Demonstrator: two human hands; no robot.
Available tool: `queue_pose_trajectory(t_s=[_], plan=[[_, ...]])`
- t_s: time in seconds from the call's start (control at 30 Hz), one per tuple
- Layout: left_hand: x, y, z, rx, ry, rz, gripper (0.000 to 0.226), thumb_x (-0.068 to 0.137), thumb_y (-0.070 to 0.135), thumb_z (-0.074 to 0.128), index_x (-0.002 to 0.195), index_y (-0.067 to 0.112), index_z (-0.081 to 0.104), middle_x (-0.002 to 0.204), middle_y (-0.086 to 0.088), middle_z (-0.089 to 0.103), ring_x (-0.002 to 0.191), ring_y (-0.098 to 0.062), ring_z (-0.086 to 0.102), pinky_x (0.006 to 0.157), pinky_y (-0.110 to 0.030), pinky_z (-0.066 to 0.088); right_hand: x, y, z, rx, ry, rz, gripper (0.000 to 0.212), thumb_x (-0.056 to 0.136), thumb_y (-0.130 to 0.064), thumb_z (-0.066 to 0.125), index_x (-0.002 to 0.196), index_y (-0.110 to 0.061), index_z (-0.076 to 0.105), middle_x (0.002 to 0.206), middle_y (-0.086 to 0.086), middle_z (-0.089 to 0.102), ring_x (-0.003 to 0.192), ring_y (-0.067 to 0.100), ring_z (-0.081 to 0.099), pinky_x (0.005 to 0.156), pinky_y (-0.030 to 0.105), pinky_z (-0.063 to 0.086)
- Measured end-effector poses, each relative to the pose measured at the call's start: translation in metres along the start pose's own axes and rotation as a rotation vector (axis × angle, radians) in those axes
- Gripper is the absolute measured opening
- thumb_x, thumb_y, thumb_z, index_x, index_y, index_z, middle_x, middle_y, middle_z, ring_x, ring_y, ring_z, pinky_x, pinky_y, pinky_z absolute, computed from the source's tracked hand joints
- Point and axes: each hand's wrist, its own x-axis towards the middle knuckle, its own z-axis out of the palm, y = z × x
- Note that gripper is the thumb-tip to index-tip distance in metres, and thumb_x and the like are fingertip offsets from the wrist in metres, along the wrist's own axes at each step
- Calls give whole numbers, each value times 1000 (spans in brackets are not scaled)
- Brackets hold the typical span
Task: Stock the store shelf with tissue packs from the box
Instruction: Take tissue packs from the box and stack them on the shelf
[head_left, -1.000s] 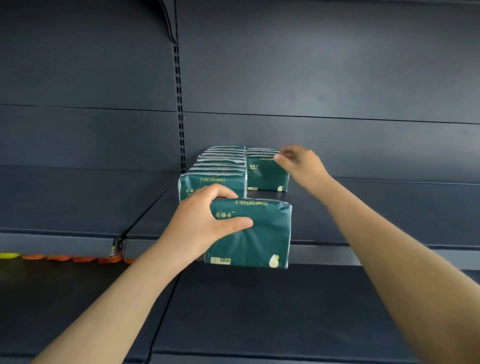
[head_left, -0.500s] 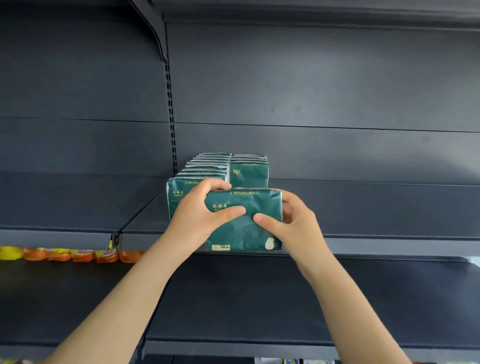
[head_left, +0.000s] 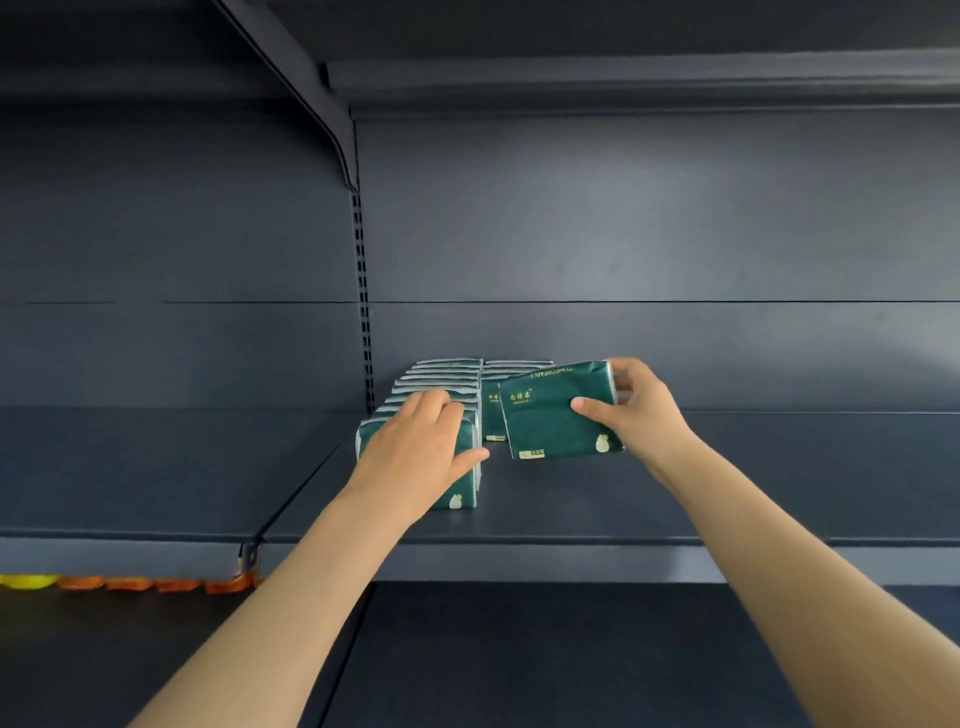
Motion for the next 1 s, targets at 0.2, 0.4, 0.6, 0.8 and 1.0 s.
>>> queue_pose_trajectory(t_s=[0.2, 0.4, 0.6, 0.8, 1.0], plan=[[15, -19, 32, 233, 45, 38, 62, 75, 62, 43, 90, 7, 69, 85, -3, 67, 78, -19, 66, 68, -29, 56, 46, 30, 37, -191, 86, 63, 57, 79, -22, 74, 130, -21, 48, 125, 11, 46, 97, 24, 56, 82, 38, 53], [18, -23, 47, 216, 37, 31, 56, 69, 59, 52, 83, 7, 68, 80, -4, 68, 71, -22, 67, 63, -31, 55, 62, 53, 68, -305, 58, 8, 62, 91, -19, 61, 144, -16, 30, 136, 10, 44, 122, 27, 46, 91, 28, 38], [18, -24, 52, 206, 18, 9, 58, 73, 57, 49, 87, 4, 67, 83, -8, 68, 75, -26, 67, 68, -33, 55, 69, 68, 77, -314, 57, 98, 46, 91, -23, 60, 130, -10, 39, 99, 9, 62, 80, 26, 58, 71, 27, 45], [19, -24, 52, 209, -21, 20, 56, 73, 54, 52, 87, 2, 65, 81, -11, 67, 74, -29, 66, 68, -36, 55, 71, 65, 72, -416, 37, 88, 44, 91, -27, 61, 126, -8, 42, 96, 11, 67, 74, 23, 65, 56, 26, 40], [17, -20, 36, 221, -98, 28, 69, 83, 61, 22, 116, 8, 52, 112, -3, 58, 105, -22, 56, 91, -32, 43, 61, 57, 59, -487, -33, 119, 48, 88, -32, 64, 122, -5, 45, 107, 7, 62, 85, 16, 53, 70, 25, 38]])
